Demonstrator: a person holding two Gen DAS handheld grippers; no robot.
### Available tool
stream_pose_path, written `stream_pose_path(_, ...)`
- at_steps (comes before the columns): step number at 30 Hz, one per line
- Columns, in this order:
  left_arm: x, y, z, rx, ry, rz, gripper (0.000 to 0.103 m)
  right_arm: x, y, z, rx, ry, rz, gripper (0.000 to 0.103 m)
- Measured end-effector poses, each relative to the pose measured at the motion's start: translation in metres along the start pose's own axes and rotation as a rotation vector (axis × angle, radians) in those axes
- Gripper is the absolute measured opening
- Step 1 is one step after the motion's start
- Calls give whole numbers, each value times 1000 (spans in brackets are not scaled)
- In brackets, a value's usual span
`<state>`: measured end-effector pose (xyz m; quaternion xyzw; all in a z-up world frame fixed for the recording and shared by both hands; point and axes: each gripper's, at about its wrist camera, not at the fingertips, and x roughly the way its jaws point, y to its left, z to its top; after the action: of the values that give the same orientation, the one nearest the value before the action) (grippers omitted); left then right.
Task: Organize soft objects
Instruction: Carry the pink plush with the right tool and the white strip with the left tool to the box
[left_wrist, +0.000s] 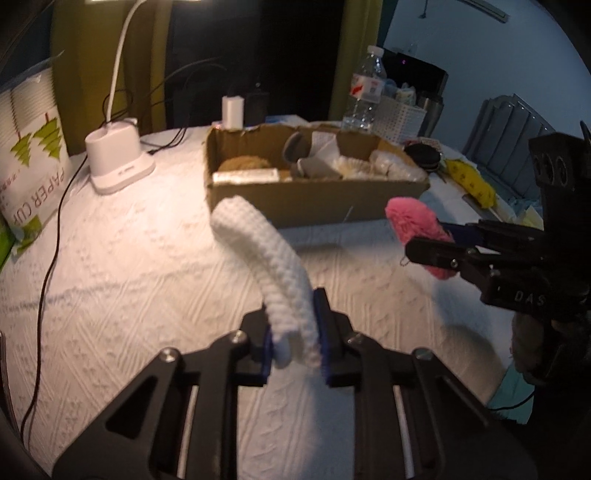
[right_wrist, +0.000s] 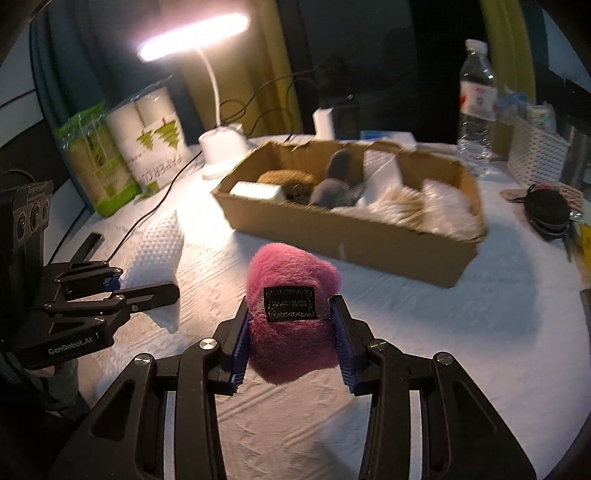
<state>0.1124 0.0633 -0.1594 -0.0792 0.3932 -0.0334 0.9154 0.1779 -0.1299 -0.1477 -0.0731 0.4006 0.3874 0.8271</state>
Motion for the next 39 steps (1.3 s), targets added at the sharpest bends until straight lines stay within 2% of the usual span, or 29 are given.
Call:
stream_pose_path(17, 7, -27, 69, 55, -89, -23, 20, -23, -47, 20, 46, -91, -34, 42)
stream_pose_path(31, 37, -35, 117, 67, -101, -27, 20, -31, -86, 32, 102, -135, -61, 43)
stream_pose_path(39, 59, -29, 134, 55, -95, -19, 20, -36, -99, 45, 106, -165, -75, 43)
